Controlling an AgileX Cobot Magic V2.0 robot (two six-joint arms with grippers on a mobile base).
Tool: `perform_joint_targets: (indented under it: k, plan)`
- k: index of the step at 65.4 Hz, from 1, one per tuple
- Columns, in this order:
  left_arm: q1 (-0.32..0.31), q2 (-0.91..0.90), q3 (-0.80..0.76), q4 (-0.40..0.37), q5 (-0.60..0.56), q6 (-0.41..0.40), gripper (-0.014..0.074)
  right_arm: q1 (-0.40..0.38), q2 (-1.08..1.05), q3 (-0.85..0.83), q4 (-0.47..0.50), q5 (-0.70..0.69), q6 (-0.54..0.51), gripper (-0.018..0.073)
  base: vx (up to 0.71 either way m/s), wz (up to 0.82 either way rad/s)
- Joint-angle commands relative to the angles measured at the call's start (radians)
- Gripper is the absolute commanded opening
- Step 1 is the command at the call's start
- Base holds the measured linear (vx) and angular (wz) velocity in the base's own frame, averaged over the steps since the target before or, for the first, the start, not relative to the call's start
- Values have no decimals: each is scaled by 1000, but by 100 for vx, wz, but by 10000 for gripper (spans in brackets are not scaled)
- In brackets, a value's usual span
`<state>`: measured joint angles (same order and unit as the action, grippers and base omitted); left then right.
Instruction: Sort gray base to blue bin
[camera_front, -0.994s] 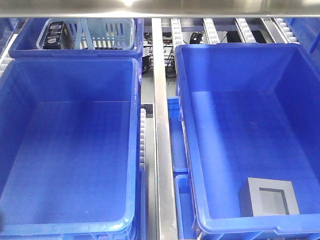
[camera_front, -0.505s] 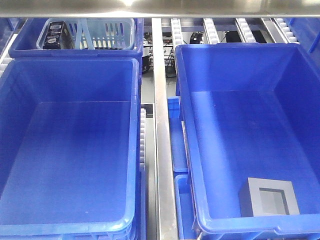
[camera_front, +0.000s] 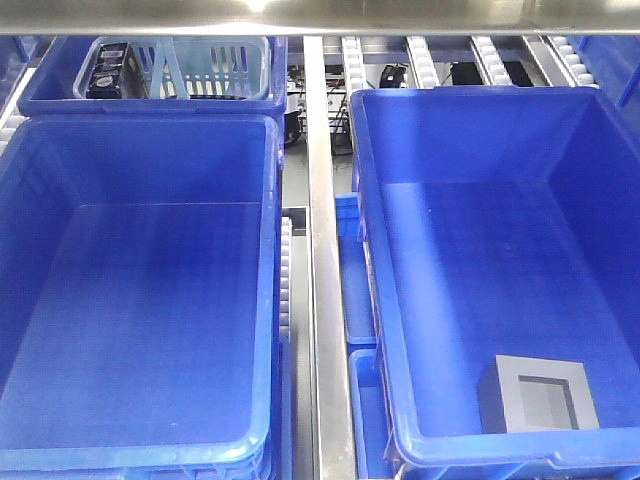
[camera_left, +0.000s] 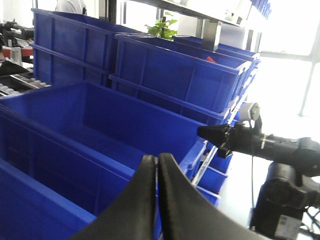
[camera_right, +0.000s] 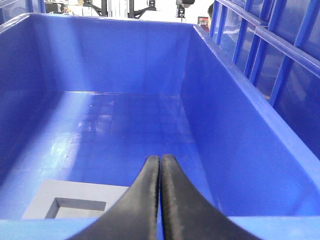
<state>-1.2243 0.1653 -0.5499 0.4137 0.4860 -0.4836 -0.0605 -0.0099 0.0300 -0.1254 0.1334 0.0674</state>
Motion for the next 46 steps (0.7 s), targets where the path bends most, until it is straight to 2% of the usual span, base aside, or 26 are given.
perform_joint_targets:
  k: [1,6,14,19,21,25,40,46]
  plan:
    - [14,5,-20,37,-48,42,-6,-1,-15,14,-9,-76,-6,-9,0,0]
    - [87,-16,-20,7,-35,98,-6,-1,-15,14,-9,-76,-6,-9,0,0]
    - [259,-57,-20,-146,-27,284,-6,-1,-15,14,-9,-76,-6,-9,0,0]
    - [403,-88,-20,-273,-28,432,-6,-1,-15,14,-9,-76,-6,-9,0,0]
    - [478,-101,-20,-319,-27,484,-6,-1,-15,14,-9,-76,-6,-9,0,0]
    - [589,-122,-20,-382,-27,550,-6,-1,-15,14,-9,-76,-6,-9,0,0]
    - [969,-172,25,-395,-43,560,-6,-1,-15,14,-9,-76,-6,-9,0,0]
    - [1081,-191,88,-405,-76,558,-6,-1,-15,14,-9,-76,-6,-9,0,0]
